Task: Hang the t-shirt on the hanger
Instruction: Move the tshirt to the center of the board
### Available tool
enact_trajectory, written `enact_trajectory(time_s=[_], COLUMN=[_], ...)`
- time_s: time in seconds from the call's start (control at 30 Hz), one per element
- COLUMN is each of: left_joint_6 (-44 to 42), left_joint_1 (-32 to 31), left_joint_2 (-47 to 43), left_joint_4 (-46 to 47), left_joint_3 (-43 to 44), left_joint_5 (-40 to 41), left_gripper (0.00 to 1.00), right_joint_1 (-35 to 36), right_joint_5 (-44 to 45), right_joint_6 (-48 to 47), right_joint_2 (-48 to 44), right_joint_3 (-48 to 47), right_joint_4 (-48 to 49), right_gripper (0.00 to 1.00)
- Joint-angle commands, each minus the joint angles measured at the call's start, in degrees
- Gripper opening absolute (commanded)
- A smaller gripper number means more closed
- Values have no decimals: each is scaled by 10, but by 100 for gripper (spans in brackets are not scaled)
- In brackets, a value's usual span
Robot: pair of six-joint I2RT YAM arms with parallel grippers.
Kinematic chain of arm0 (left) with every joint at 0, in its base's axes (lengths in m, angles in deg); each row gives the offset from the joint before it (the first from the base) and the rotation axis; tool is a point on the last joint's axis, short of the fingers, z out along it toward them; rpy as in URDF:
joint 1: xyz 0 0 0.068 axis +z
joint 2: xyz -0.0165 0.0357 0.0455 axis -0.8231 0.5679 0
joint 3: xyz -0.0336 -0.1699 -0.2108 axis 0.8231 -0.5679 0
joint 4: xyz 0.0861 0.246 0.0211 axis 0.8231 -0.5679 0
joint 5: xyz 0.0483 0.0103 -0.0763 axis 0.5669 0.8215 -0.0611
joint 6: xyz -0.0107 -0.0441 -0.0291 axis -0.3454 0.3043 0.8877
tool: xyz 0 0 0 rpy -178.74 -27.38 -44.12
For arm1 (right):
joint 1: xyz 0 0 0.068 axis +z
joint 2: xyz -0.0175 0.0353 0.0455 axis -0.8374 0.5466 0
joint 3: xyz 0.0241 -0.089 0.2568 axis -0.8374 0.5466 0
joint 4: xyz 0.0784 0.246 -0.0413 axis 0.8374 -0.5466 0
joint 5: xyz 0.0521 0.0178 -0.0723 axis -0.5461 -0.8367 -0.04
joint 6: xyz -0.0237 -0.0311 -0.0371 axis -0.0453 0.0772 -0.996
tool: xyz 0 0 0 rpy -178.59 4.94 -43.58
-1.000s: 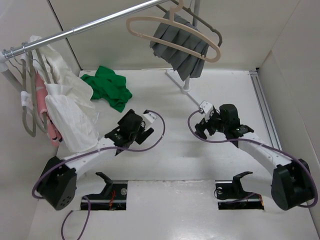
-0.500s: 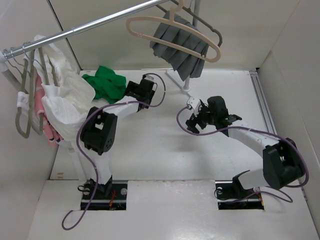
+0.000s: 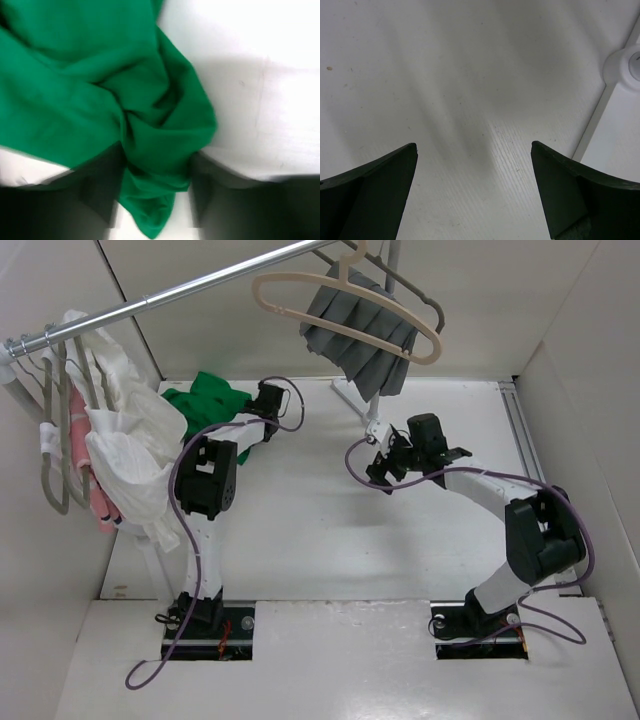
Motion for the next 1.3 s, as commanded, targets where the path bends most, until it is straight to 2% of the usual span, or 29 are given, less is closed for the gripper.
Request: enact_trajectory(time_s=[0.0,0.03,0.07,0.2,0.23,0.33,0.4,0.5,0.57,0.63,0.73,0.8,0.9,1.0,1.07,1.1,1.13,1.17,1.2,1.27], left_joint_6=[-45,-56,-64,-127,-160,-208,-224,-252,-279,-312,-312,-312,-303,-321,-287,-256,-223,-189,-132,-91], left_joint_1=[4,-1,-6,-53,-67,-142,-182,-199,-223,-271,-304,-304,-281,-255,-234,-194,-168,-140,-86,-43], left_joint_2=[-27,-35,-43,-93,-130,-195,-240,-269,-285,-320,-384,-403,-442,-525,-601,-625,-644,-668,-668,-658], left_joint_4=[7,13,13,31,31,5,-68,-157,-181,-197,-157,-151,-125,-83,-21,7,31,63,69,60], left_joint_3=[-27,-40,-62,-125,-141,-204,-205,-197,-203,-228,-273,-303,-352,-403,-426,-437,-457,-464,-464,-465], left_joint_5=[-75,-101,-102,-148,-160,-232,-327,-468,-497,-502,-470,-451,-376,-329,-307,-301,-301,-301,-319,-361], left_gripper=[26,9,0,0,0,0,0,0,10,29,36,37,37,39,51,69,77,81,82,82], right_joint_1=[-4,-4,-4,-4,-4,-4,-4,-4,-4,-4,-4,2,19,41,74,86,108,120,129,140], right_joint_5=[-24,-24,-24,-24,-19,-12,2,25,38,57,84,95,112,142,157,163,163,163,157,137], right_joint_6=[-25,-25,-25,-25,-25,-12,8,16,22,22,22,22,22,22,16,16,16,16,10,18], right_joint_2=[-4,-4,-4,-14,-21,-47,-75,-105,-134,-163,-192,-212,-230,-230,-211,-200,-167,-147,-126,-63], right_joint_3=[-24,-24,-24,-24,-24,-18,-12,-5,-5,0,0,6,20,25,20,14,-7,-20,-34,-69], right_joint_4=[-11,-16,-16,-21,-21,-21,-26,-35,-61,-83,-94,-108,-108,-97,-84,-76,-63,-57,-51,-13], right_gripper=[100,100,100,100,100,100,100,100,100,100,100,100,100,100,100,100,100,100,100,100])
